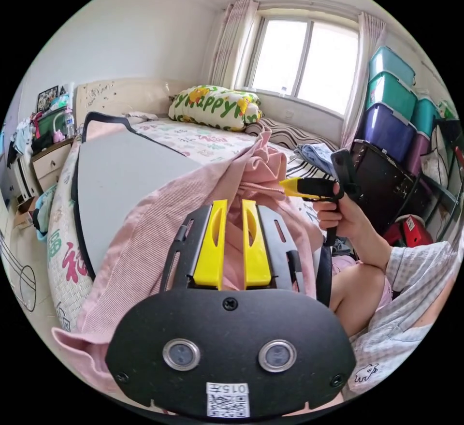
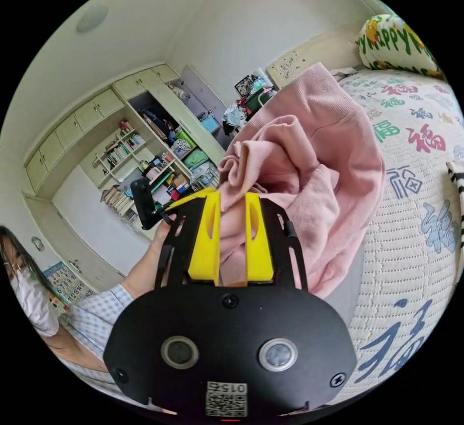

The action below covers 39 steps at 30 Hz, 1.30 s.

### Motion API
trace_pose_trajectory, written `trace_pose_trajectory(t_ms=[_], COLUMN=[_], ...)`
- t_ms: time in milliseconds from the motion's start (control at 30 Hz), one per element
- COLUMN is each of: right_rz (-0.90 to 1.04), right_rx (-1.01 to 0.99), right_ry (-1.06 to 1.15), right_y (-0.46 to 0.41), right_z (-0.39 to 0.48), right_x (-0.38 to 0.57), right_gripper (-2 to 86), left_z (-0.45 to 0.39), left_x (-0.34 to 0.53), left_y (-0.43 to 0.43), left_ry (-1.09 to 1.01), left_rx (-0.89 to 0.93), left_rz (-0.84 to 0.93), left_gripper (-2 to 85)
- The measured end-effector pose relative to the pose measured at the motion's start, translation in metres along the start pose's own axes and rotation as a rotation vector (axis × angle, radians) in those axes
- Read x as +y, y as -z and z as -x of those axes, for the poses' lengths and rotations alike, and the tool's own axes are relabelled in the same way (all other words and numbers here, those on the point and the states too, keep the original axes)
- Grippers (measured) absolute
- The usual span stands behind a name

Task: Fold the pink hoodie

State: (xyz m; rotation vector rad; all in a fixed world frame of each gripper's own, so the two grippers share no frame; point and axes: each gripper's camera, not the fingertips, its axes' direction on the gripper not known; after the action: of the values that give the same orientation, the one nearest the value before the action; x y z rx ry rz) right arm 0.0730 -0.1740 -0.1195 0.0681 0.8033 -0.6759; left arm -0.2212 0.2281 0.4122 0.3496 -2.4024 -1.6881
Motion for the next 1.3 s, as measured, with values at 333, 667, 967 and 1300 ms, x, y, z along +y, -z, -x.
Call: trace_pose_trajectory(t_ms=[333, 667, 967, 1300], right_rz=[0.017, 0.066, 0.084, 0.09], right_rx=[-0.024, -0.003, -0.055, -0.067], right_ry=[-0.003, 0.068, 0.055, 0.047], right_y=[0.004, 0.005, 0.011, 0.017], right_z=[-0.021, -0.022, -0.036, -0.042], right_x=[-0.002, 0.004, 0.008, 0.014], right_gripper=[2.0, 2.1, 0.3, 0.2], left_z=[-0.09, -0.192, -0.189, -0.203], left_x=[-0.038, -0.082, -0.1, -0.109], left_y=[-0.012, -0.154, -0.196, -0.262], left_ry=[-0.293, -0.729, -0.643, -0.603], left_rx=[-0.184, -0.349, -0.358, -0.332], left_rz=[-0.158, 0.228, 0.301, 0.487], left_gripper=[6.0, 4.3, 4.1, 6.3])
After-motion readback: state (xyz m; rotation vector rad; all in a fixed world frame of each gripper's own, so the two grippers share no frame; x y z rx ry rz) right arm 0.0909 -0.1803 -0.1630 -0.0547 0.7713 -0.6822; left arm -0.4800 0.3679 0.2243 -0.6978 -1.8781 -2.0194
